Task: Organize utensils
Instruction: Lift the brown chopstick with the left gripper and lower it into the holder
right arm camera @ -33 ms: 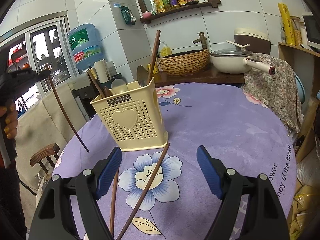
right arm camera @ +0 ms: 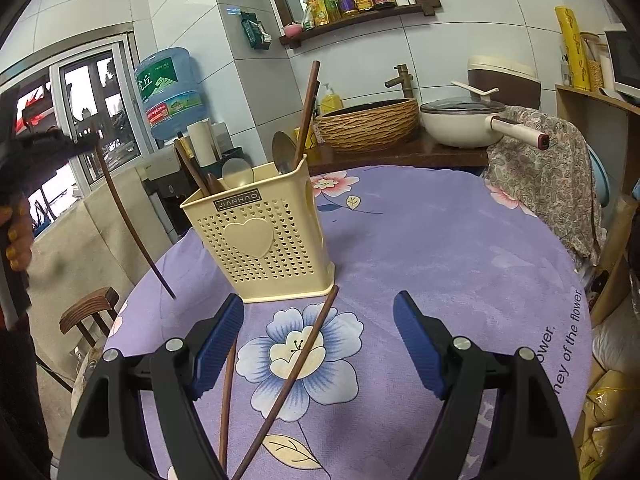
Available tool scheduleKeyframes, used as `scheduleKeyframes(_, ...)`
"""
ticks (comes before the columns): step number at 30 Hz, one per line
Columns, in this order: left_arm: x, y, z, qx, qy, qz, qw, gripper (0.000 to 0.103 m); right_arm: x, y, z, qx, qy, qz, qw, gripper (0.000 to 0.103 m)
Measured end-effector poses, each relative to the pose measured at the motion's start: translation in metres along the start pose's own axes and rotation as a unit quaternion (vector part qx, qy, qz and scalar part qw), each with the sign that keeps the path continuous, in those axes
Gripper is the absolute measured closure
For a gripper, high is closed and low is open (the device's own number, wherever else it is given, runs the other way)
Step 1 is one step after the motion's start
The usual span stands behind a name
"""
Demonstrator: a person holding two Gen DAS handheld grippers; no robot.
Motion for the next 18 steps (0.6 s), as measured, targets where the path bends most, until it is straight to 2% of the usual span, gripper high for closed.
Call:
scheduleKeyframes(7,0.008,-0.027,-0.084,0.003,-0.064,0.031,0.9974,0.096,-0.002,0.003,-0.003,0.003,-0.003,-0.003,1.000,0.027)
scheduleKeyframes(10,-0.002,-0.045,-0.104,0.007,-0.075,0.047,0.9960,0.096,-0.002,0.005,-0.005,0.008,-0.004,-0.006,1.000,0.027)
scheduleKeyframes(13,-0.014,-0.059,-0.105,0.007,-0.078,0.046,0.9958,0.096,0.000,0.004,-0.005,0.006,-0.004,-0.005,1.000,0.027)
scheduleKeyframes(18,-0.043,-0.069,-0.068,0.017,-0.053,0.036,0.9978,0.096,0.003,0.000,-0.002,0.006,0.001,0.000,1.000,0.027)
Point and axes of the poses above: each gripper's, at about its wrist camera, not at the fingertips, and x roughly against the way its jaws point, y to its left, z to its underside, the point moved 4 cm from there along -x, roughly the way its jaws point, and after that the axes turned 14 degrees about -y, right-handed, at the moved point
